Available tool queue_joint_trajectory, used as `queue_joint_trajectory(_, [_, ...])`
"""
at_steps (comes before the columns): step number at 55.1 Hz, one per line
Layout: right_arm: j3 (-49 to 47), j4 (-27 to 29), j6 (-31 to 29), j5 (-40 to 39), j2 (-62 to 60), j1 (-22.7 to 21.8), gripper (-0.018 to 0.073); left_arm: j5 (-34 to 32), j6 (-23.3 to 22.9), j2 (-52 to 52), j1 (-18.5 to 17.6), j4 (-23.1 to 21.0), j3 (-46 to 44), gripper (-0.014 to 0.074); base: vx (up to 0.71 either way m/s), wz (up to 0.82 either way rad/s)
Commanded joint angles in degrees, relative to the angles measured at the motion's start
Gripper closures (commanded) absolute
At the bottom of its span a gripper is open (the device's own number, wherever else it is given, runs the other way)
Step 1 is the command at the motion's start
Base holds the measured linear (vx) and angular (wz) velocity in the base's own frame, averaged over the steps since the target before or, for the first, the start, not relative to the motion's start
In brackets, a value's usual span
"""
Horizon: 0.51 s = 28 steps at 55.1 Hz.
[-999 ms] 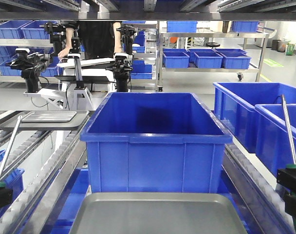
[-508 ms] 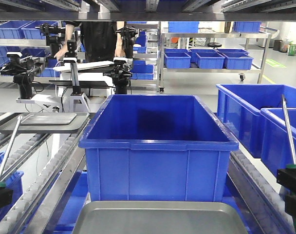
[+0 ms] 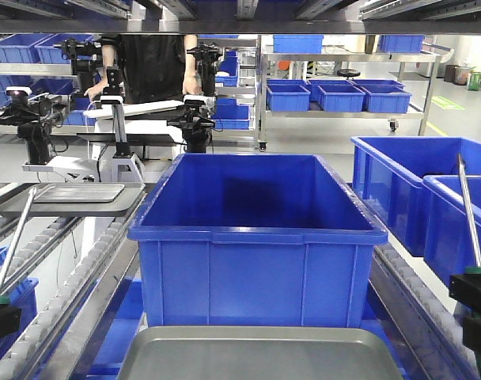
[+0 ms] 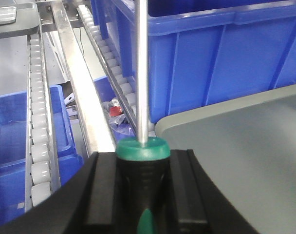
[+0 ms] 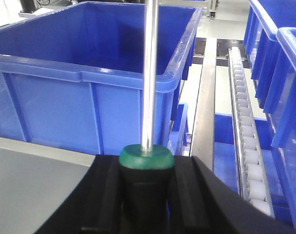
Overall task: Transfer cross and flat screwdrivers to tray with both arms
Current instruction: 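Lower both held screwdrivers toward the grey metal tray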
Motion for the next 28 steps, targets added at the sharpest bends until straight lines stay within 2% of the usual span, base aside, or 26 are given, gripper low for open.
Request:
queue_joint_trajectory(1, [-1.72, 0.25, -0.3, -5.11, -0.31, -0.17, 0.0567, -5.11, 0.02, -0.48, -0.27, -1.39, -1.84, 0.0596, 0.0, 0.0])
queue_joint_trajectory(6, [-1.72, 0.54, -0.3, -5.25, -0.31, -0.17, 0.0567, -7.53, 0.02, -0.48, -0.27, -3.05, -1.84, 0.0596, 0.0, 0.0])
queue_joint_trajectory(10, [-1.72, 2.97, -0.3, -5.32, 0.02, -0.17, 0.0567, -8.73, 0.25, -0.34, -0.27, -6.29, -1.91, 0.0596, 0.0, 0.0])
queue_joint_trajectory(16, [-1.72, 8.12, -1.75, -3.89, 1.81, -0.17, 0.0567, -9.24, 2.98, 1.08, -1.55, -13.62, -1.91, 0.0596, 0.0, 0.0])
queue_joint_trajectory(22, [-1.72, 16.41, -7.47, -2.52, 4.01, 0.42, 0.0567, -9.5, 8.07, 4.3, -4.71, -21.44, -1.91, 0.0596, 0.0, 0.0])
queue_joint_trajectory(28, [-1.72, 21.65, -14.08, -2.76, 6.74, 4.76, 0.0567, -11.44, 12.52, 8.87, -8.71, -30.53, -1.91, 0.0595, 0.0, 0.0])
